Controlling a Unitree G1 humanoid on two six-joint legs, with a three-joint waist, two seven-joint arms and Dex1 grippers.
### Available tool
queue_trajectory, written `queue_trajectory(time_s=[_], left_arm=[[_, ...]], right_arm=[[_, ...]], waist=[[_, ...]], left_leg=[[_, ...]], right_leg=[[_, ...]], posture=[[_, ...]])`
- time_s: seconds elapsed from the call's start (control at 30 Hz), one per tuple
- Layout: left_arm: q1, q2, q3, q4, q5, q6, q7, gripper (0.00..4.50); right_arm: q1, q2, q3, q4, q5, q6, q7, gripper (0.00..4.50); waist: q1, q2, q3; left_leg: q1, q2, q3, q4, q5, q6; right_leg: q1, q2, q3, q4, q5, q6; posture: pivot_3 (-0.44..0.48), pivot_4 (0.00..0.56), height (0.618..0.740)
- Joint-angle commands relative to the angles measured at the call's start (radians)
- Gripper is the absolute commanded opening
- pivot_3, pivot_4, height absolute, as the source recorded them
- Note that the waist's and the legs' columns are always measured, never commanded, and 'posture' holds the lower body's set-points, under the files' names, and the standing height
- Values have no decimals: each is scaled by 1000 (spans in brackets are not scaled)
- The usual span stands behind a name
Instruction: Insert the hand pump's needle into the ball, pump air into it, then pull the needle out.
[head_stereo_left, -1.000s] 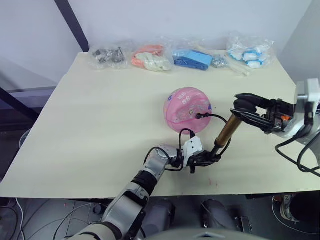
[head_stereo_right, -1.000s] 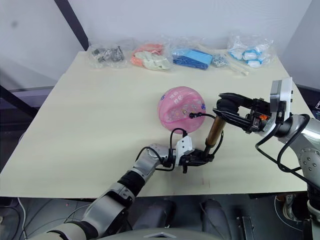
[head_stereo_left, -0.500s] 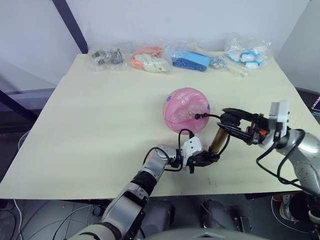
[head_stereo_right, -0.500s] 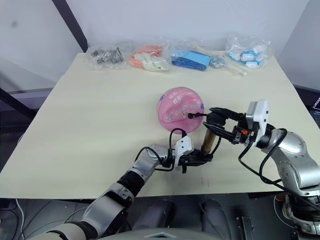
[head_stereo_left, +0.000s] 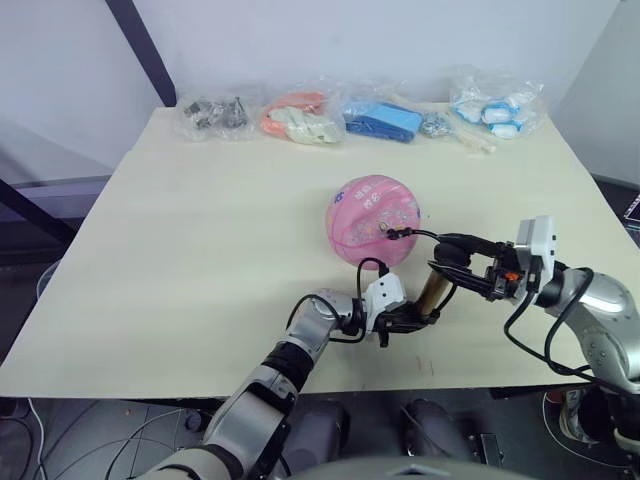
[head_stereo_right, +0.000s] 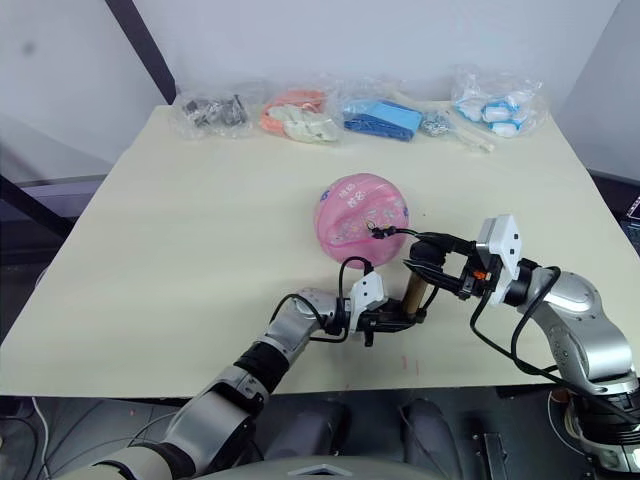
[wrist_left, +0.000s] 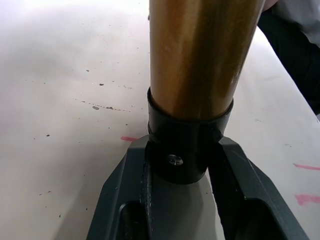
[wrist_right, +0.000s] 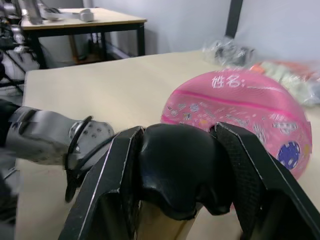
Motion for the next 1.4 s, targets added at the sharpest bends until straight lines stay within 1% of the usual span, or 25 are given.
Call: queue_trajectory(time_s=[0.03,0.17,0.3,0.5,0.57,0.67,0.83,0.93,1.17,1.4], left_arm=[[21,17,-2,55,26,37,13,1078],[20,17,-3,61,26,33,11,1078],[21,16,-6,63,27,30,9,1078],[23,17,-8,64,28,28,6,1078],[23,17,-8,66,29,26,6,1078],[24,17,-8,65,30,25,5,1078],[27,19,-7,62,32,27,6,1078],[28,20,-5,62,33,28,6,1078],[29,20,-4,60,34,30,4,1078],[27,16,-4,61,33,30,6,1078]], right_arm=[[-89,-64,-121,-123,219,135,0,1906],[-133,-116,-196,-141,311,224,-27,1906],[-168,-144,-252,-144,377,277,-52,1906],[-202,-148,-292,-149,476,349,-101,1906],[-191,-143,-283,-148,504,379,-116,1906],[-136,-120,-234,-162,473,387,-113,1906],[-56,-44,-161,-180,427,370,-128,1906],[-26,-13,-143,-177,416,369,-137,1906],[43,21,-71,-163,314,318,-121,1906],[135,38,13,-86,156,220,-78,1906]], waist=[[1,0,1],[2,-1,1],[2,-1,2],[2,-2,2],[2,-2,2],[2,-2,2],[1,-3,0],[0,-3,0],[0,-3,0],[0,-4,-1]], left_leg=[[-2,0,0,0,2,-3],[-4,0,-1,0,2,-4],[-5,0,-1,0,2,-3],[-5,0,-1,0,2,-3],[-6,0,-1,0,2,-3],[-6,0,-1,0,2,-3],[-4,0,0,0,2,-3],[-3,0,0,0,1,-1],[-2,0,0,0,0,0],[-1,0,0,0,0,0]], right_leg=[[-2,-1,0,0,0,0],[-3,-2,-1,-1,0,0],[-3,-5,-1,-1,0,0],[-3,-5,-2,-1,0,0],[-4,-5,-2,-2,0,0],[-4,-5,-2,-1,0,0],[-3,-5,-1,-1,0,0],[-2,-5,-1,-1,0,0],[-2,-2,-1,0,0,0],[-1,-1,-1,0,0,0]], posture=[[0,150,740],[0,150,740],[0,150,740],[0,150,740],[0,150,740],[0,150,740],[0,150,740],[0,150,740],[0,150,740],[0,150,740]])
